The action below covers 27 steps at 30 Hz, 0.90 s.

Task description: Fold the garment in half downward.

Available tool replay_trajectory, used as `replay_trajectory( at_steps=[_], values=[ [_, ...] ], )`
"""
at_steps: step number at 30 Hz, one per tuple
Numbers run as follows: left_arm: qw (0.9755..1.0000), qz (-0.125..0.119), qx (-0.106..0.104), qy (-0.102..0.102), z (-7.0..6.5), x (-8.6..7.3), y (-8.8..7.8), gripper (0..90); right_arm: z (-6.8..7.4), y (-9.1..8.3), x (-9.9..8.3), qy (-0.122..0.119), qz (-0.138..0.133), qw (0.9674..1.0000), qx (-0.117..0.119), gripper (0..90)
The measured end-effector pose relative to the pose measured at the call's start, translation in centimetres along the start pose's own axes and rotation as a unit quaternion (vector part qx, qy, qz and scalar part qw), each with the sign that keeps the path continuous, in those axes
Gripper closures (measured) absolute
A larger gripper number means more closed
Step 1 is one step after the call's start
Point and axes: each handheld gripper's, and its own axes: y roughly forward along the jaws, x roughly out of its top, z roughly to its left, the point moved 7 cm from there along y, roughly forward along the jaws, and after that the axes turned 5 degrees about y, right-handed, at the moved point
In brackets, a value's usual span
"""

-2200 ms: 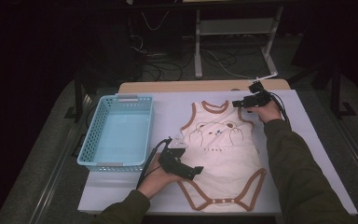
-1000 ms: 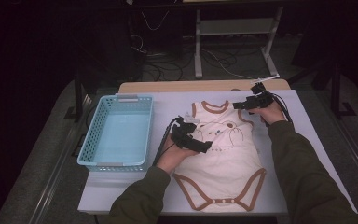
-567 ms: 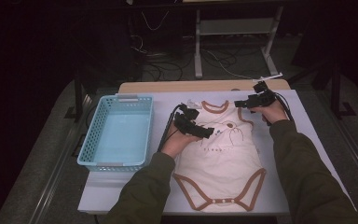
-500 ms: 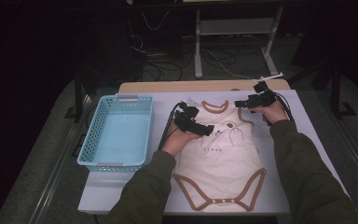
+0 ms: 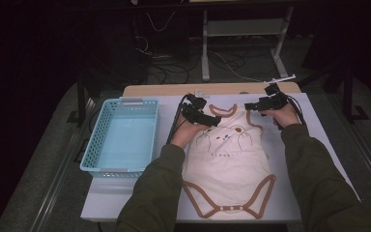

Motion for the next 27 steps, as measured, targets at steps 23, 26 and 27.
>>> replay_trajectory(
  at_steps=[23,26,27],
  values=[
    [0.9988,0.029,0.039,-0.012,5.9,0.6,4.6,28.2,0.5,0.0,0.0,-0.008,0.009,0.9999,-0.002,14.4],
    [0.9971,0.042,0.062,-0.01,7.0,0.4,5.3,35.6,0.6,0.0,-0.1,-0.01,0.011,0.9999,-0.001,14.3],
    [0.997,0.041,0.065,-0.014,7.3,0.4,5.5,38.4,0.5,0.0,-0.1,-0.01,0.011,0.9999,-0.001,14.3]
  ],
)
